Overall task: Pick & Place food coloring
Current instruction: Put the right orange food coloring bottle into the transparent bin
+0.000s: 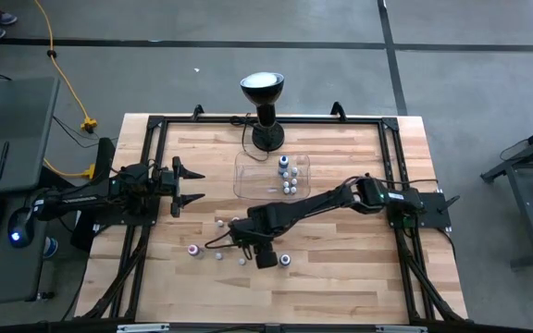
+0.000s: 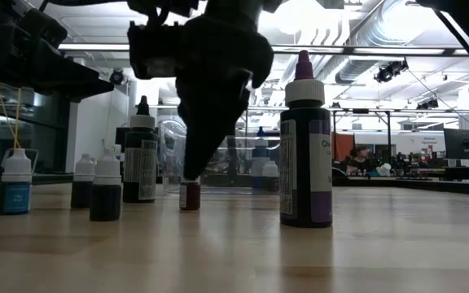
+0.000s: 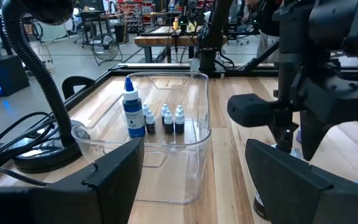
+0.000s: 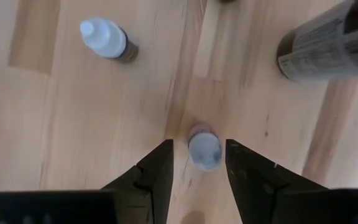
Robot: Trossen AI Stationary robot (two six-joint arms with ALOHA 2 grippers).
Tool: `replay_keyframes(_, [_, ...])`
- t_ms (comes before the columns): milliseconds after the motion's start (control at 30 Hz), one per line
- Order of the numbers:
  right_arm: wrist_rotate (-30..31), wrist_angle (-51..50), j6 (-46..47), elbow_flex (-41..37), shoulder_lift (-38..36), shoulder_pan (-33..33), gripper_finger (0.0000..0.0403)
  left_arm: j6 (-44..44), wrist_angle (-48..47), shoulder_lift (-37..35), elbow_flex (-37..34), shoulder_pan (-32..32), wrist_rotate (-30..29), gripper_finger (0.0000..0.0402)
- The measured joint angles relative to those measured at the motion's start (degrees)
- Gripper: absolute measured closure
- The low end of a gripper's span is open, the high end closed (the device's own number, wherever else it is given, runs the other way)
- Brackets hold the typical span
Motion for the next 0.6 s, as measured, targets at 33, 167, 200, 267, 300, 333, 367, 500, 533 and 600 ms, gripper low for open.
replay_keyframes(33, [0.0,0.1,0.2,-0.3,0.0,0.0,0.0268,0.0,0.0,0.0,0.0,0.0,0.0,0.0124])
replay_keyframes(167, [-0.1,1.0,0.2,-0.5,0.0,0.0,0.0268,0.0,0.0,0.0,0.0,0.0,0.0,0.0124])
replay_keyframes(200, [0.0,1.0,0.2,-0.5,0.0,0.0,0.0268,0.0,0.0,0.0,0.0,0.0,0.0,0.0124])
replay_keyframes(267, [0.3,1.1,0.2,-0.5,0.0,0.0,0.0268,0.0,0.0,0.0,0.0,0.0,0.0,0.0124])
replay_keyframes(300, [0.4,1.2,0.2,-0.5,0.0,0.0,0.0268,0.0,0.0,0.0,0.0,0.0,0.0,0.0124])
replay_keyframes(333, [0.5,1.3,0.2,-0.5,0.0,0.0,0.0268,0.0,0.0,0.0,0.0,0.0,0.0,0.0124])
replay_keyframes(367, [0.5,1.3,0.2,-0.5,0.0,0.0,0.0268,0.0,0.0,0.0,0.0,0.0,0.0,0.0124])
replay_keyframes(500, [0.8,1.3,0.1,-0.5,-0.5,0.0,0.0272,0.0,0.0,0.0,0.0,0.0,0.0,0.0124])
replay_keyframes(533, [1.1,1.3,0.1,-0.5,-0.8,0.0,0.0275,0.0,0.0,0.0,0.0,0.0,0.0,0.0124])
replay_keyframes(600, [1.4,1.1,0.1,-0.5,-1.0,0.0,0.0280,0.0,0.0,0.0,0.0,0.0,0.0,0.0124])
